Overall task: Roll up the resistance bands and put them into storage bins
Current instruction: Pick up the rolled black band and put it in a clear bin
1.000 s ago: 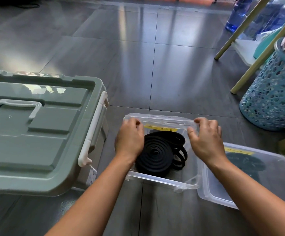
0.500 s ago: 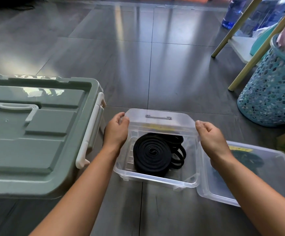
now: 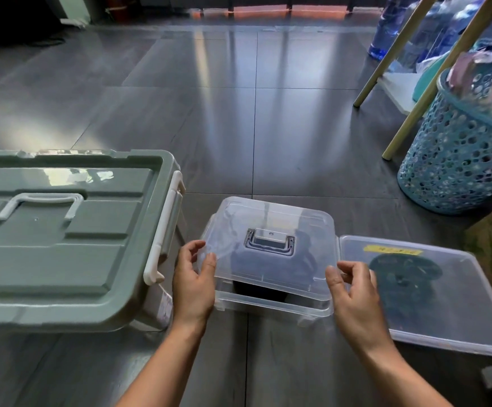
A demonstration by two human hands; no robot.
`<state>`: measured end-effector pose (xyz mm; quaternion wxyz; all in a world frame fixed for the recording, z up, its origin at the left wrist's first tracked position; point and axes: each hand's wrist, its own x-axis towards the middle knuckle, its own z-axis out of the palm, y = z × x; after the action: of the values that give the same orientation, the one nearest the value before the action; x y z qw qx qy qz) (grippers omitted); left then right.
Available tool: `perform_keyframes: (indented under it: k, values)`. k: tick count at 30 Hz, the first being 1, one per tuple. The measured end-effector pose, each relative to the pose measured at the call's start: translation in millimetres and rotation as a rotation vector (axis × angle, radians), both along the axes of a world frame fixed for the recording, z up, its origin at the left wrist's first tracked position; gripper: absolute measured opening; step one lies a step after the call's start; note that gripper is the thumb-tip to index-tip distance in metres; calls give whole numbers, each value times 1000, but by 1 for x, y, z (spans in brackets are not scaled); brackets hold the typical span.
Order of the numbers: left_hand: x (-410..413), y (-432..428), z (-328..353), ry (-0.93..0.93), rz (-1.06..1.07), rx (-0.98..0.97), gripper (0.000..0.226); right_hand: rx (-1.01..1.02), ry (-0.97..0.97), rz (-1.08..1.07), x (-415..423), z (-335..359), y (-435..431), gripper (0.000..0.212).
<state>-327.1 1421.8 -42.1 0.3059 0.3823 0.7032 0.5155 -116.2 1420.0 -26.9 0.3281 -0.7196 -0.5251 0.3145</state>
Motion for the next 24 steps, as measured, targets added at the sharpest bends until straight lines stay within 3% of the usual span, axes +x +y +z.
perform_keyframes:
  k: [5, 12, 14, 16, 18, 21, 24]
  values:
    - [-1, 3, 5, 57, -14, -1, 18, 30, 51, 15, 1, 19, 14, 20]
    - [-3, -21, -8, 72, 52, 25, 31, -13, -47, 24, -6, 1, -13, 39]
    - [-7, -17, -10, 52, 56, 17, 20, -29, -77, 18, -4, -3, -9, 36]
    - [-9, -11, -10, 1, 53, -26, 11, -51, -93, 13, 1, -5, -4, 28]
    - [-12, 1, -11, -51, 41, -93, 17, -85, -89, 8, 5, -8, 2, 25]
    - [-18, 27, -14, -44, -74, -271, 31, -150, -54, -15, 8, -13, 16, 41]
    - [-19, 48, -8, -230, -143, -396, 49, -186, -89, 23, 8, -21, 28, 47]
